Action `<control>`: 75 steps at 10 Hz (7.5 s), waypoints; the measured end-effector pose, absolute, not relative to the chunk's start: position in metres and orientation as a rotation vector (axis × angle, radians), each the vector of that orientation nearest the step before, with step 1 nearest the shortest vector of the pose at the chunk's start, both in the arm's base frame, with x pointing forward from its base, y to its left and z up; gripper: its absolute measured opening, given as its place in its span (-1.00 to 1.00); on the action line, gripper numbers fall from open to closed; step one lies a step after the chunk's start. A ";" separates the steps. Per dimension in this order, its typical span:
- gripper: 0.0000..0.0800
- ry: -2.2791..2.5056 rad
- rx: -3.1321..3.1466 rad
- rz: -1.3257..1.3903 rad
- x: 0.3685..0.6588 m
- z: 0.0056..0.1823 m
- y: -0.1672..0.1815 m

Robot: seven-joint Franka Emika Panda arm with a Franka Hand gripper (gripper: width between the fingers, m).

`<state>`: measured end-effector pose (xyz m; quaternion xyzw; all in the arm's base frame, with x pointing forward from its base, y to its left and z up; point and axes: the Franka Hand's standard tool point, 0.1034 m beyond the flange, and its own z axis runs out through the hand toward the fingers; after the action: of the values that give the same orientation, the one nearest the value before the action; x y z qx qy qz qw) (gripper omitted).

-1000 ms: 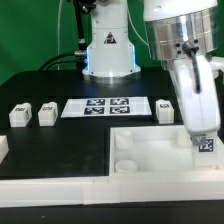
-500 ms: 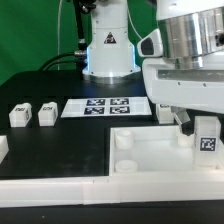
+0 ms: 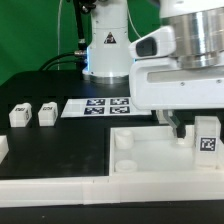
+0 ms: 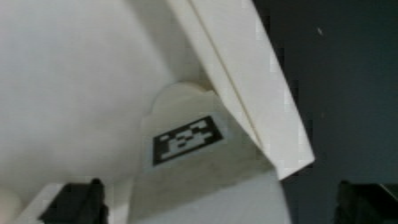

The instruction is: Assemble one leg

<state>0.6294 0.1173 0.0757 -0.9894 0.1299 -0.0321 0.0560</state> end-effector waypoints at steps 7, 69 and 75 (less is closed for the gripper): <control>-0.24 0.982 -2.852 -0.069 0.628 0.072 0.113; -0.26 2.530 -1.649 0.204 0.629 0.066 0.110; 0.40 2.551 -1.652 0.188 0.625 0.064 0.106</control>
Offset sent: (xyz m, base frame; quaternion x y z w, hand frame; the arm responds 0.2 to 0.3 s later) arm 0.0000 0.0000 0.0000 0.0000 0.0000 0.0899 0.9960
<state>0.6251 0.1064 0.0642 -0.5419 0.8368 0.0616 0.0484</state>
